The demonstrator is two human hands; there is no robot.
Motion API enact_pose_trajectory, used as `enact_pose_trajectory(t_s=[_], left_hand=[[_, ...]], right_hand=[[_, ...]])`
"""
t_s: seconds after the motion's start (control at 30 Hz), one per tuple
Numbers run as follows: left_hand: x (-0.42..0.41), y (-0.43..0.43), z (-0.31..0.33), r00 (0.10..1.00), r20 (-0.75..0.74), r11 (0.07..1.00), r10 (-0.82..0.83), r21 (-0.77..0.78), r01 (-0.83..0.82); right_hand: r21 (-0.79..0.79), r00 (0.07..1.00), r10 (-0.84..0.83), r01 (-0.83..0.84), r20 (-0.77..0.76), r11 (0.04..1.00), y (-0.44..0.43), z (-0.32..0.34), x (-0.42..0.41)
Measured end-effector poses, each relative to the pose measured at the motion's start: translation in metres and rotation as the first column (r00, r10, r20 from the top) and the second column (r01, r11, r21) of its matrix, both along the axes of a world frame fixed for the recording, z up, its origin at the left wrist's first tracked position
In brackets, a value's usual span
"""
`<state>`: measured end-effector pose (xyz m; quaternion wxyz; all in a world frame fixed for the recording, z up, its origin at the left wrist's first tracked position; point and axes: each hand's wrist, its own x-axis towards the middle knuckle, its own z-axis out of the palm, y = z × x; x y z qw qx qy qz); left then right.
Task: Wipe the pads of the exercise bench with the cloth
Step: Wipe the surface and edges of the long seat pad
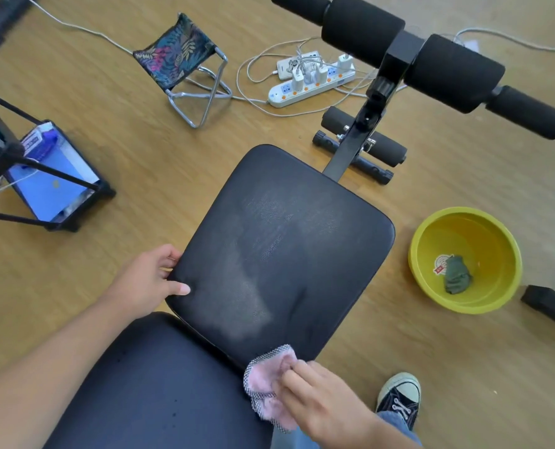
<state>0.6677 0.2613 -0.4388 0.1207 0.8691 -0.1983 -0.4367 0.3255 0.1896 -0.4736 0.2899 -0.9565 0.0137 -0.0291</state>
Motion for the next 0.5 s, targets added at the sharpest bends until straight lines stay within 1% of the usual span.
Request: enact_pose_trajectory(t_s=[0.03, 0.07, 0.1, 0.13, 0.17, 0.2, 0.23, 0.27, 0.3, 0.33, 0.37, 0.4, 0.43, 0.5], left_hand=[[-0.001, -0.001, 0.001, 1.000, 0.002, 1.000, 0.001, -0.007, -0.001], [-0.002, -0.002, 0.002, 1.000, 0.007, 1.000, 0.003, -0.011, -0.003], [-0.003, -0.001, 0.001, 1.000, 0.010, 1.000, 0.005, -0.013, -0.005], [-0.003, -0.001, 0.000, 1.000, 0.011, 1.000, 0.013, -0.013, -0.012], [-0.003, 0.000, -0.001, 1.000, 0.008, 1.000, 0.021, -0.013, -0.021], [-0.002, 0.001, -0.002, 1.000, 0.002, 1.000, 0.028, -0.014, -0.028], [-0.002, 0.001, -0.002, 0.999, -0.001, 0.999, 0.032, -0.019, -0.032], [-0.002, 0.001, -0.001, 0.999, 0.000, 0.999, 0.037, -0.022, -0.037], [-0.002, 0.000, 0.000, 0.999, -0.004, 0.999, 0.037, -0.027, -0.037], [-0.002, 0.000, 0.001, 0.999, -0.008, 0.999, 0.035, -0.027, -0.036], [-0.003, 0.000, 0.001, 0.999, -0.010, 0.999, 0.034, -0.026, -0.034], [-0.003, -0.001, 0.002, 0.999, -0.011, 0.999, 0.033, -0.024, -0.033], [-0.002, 0.000, 0.001, 0.999, -0.010, 0.999, 0.031, -0.023, -0.031], [-0.001, 0.001, -0.001, 1.000, -0.001, 0.999, 0.028, -0.014, -0.028]], right_hand=[[-0.025, 0.999, 0.033, -0.034, -0.024, 0.999, -0.013, 0.001, 0.002], [-0.016, 1.000, -0.021, 0.021, -0.009, 1.000, -0.034, 0.002, 0.007], [0.006, 0.993, -0.121, 0.121, 0.006, 0.993, -0.062, 0.000, 0.012], [-0.045, 0.962, -0.274, 0.275, 0.015, 0.960, -0.093, -0.004, 0.017], [-0.090, 0.878, -0.478, 0.476, 0.003, 0.875, -0.122, -0.003, 0.024], [-0.096, 0.750, -0.661, 0.659, 0.015, 0.746, -0.143, -0.001, 0.031], [-0.101, 0.622, -0.781, 0.782, 0.064, 0.615, -0.155, 0.000, 0.038], [-0.085, 0.539, -0.838, 0.842, 0.085, 0.533, -0.157, 0.000, 0.046], [-0.078, 0.483, -0.872, 0.875, 0.073, 0.478, -0.149, 0.001, 0.052], [-0.065, 0.464, -0.884, 0.886, 0.060, 0.460, -0.135, 0.000, 0.056], [-0.057, 0.484, -0.873, 0.875, 0.058, 0.481, -0.118, 0.001, 0.059], [-0.039, 0.546, -0.836, 0.838, 0.053, 0.545, -0.100, 0.001, 0.059], [-0.024, 0.632, -0.774, 0.775, 0.051, 0.631, -0.080, 0.001, 0.059], [0.010, 0.808, -0.587, 0.587, 0.039, 0.809, -0.042, 0.002, 0.055]])
